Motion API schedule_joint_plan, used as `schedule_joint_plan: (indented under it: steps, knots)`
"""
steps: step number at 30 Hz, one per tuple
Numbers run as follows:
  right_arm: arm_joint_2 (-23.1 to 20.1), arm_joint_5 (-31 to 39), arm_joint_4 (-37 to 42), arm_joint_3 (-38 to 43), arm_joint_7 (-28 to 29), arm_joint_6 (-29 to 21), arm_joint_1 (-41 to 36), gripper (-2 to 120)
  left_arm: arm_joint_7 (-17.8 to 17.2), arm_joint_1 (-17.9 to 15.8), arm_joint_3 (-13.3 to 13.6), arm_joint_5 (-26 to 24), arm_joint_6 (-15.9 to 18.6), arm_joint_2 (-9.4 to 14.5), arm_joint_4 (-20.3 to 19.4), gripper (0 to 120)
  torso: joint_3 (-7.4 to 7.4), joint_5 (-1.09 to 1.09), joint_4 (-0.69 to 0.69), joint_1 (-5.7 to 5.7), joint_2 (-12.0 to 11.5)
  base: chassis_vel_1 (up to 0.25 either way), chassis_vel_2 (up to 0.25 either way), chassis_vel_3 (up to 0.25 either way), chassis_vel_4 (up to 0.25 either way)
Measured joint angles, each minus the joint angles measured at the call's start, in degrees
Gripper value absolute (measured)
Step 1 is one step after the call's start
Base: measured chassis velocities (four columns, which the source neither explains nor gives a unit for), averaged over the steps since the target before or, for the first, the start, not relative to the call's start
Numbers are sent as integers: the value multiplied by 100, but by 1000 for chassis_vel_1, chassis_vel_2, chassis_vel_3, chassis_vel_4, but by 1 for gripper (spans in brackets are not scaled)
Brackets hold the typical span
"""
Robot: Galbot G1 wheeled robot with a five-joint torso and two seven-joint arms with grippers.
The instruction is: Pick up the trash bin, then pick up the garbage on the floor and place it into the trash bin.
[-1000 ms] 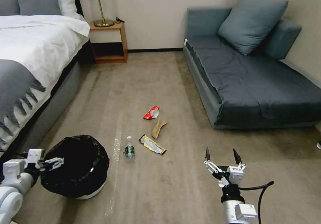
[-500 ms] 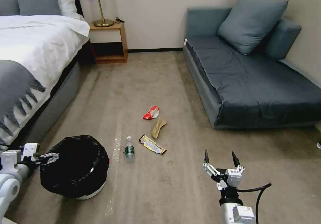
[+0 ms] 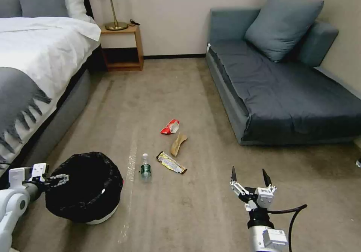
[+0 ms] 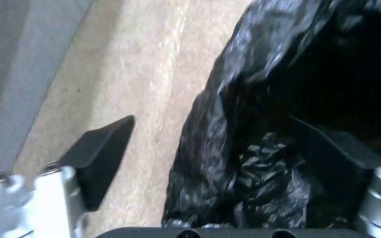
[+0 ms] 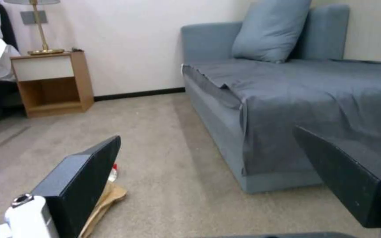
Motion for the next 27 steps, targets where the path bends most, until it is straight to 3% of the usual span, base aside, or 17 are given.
schedule_joint_plan:
  steps: [20,25,27]
  knots:
    - [-57,96,35,6,29,-17,-41,100,35,-8,-57,43,19,-234,8,11,-1,2,0,0,0,0,0,0,0]
    - [-79,119,35,14,30,-17,-54,100,-14,27,-119,-7,18,-314,-77,8,-1,2,1,0,0,0,0,0,0]
    - [-96,126,34,15,24,-3,-70,100,-183,69,-199,-134,18,-393,-269,7,-1,-1,0,0,0,0,0,0,0]
